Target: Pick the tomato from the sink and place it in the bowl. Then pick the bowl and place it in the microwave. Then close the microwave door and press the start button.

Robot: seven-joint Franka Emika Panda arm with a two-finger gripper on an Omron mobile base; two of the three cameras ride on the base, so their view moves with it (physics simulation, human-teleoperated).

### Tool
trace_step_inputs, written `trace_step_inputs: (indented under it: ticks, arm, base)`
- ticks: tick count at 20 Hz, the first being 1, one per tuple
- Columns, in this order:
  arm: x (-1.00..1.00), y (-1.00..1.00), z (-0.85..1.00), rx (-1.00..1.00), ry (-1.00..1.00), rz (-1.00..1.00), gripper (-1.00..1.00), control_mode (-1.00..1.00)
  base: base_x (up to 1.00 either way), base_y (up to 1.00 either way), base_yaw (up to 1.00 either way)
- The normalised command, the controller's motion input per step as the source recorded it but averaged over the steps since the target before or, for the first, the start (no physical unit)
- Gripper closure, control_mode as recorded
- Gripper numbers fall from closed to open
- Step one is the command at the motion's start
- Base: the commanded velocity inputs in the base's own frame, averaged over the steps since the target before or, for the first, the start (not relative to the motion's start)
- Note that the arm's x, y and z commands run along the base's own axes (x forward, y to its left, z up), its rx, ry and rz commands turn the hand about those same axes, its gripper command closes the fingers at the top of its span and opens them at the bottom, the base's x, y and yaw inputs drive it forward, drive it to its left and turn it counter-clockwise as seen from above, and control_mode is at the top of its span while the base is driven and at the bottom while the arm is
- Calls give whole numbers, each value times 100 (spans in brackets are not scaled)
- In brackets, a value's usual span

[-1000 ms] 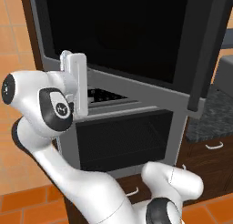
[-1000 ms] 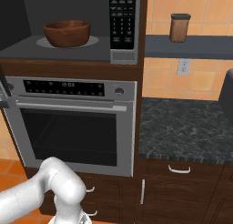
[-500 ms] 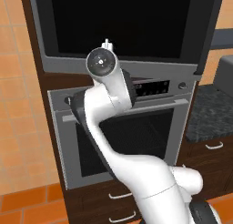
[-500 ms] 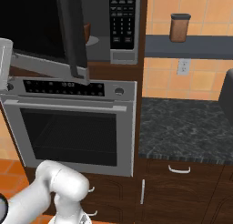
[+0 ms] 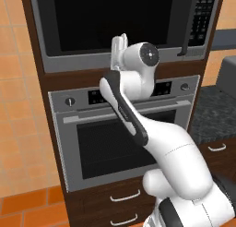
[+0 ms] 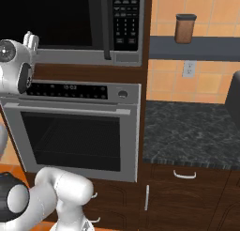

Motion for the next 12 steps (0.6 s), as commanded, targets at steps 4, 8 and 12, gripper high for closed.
trace_step_inputs:
  ticks: [4, 8, 12]
  arm:
    - [64, -1, 0, 17, 5, 24, -100, -100]
    - [-1, -52, 0, 11, -1, 18, -100, -100]
    - [-68, -100, 0, 5, -8, 7, -100, -100]
  base:
    - [0, 0, 0]
    - [0, 0, 0]
    - [0, 0, 0]
